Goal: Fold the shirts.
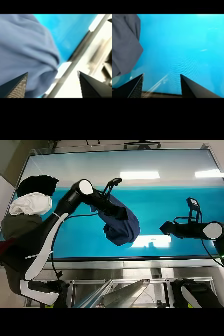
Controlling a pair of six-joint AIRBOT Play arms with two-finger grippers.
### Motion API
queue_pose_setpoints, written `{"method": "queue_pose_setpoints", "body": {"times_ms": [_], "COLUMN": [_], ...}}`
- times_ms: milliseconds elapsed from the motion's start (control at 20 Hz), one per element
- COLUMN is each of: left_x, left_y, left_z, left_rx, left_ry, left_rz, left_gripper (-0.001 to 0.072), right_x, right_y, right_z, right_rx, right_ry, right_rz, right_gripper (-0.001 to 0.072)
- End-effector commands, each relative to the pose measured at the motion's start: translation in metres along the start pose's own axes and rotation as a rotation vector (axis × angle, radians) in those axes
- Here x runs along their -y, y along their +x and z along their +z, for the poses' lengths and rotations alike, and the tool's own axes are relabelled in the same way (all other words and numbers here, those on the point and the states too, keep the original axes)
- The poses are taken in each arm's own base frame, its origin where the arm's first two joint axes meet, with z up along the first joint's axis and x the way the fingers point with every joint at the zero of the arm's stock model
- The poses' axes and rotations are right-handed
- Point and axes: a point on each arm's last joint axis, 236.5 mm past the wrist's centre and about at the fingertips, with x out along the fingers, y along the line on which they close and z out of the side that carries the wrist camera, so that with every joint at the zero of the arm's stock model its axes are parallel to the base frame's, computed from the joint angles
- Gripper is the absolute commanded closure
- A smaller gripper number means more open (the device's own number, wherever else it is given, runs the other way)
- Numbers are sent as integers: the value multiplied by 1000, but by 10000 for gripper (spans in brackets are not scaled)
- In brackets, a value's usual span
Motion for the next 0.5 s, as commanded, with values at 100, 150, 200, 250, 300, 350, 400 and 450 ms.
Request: {"method": "queue_pose_setpoints", "body": {"times_ms": [100,150,200,250,300,350,400,450], "left_x": [-92,-114,-136,-160,-181,-205,-221,-235], "left_y": [-67,-69,-67,-64,-61,-58,-56,-53], "left_z": [-7,-19,-31,-44,-53,-59,-58,-51], "left_rx": [4,-7,-7,4,25,62,105,161], "left_ry": [-101,-158,-216,-280,-317,-343,-358,-376], "left_rz": [218,229,234,246,258,273,267,241], "left_gripper": [-7,8,10,10,10,10,11,11], "right_x": [-55,-65,-74,-84,-94,-105,-113,-120], "right_y": [15,25,35,46,57,69,81,94], "right_z": [-20,-32,-43,-55,-64,-72,-78,-83], "right_rx": [-92,-138,-176,-210,-231,-244,-253,-257], "right_ry": [-57,-69,-75,-61,-46,-34,-25,-11], "right_rz": [197,215,229,245,258,265,267,268], "right_gripper": [211,210,210,211,211,210,210,211]}}
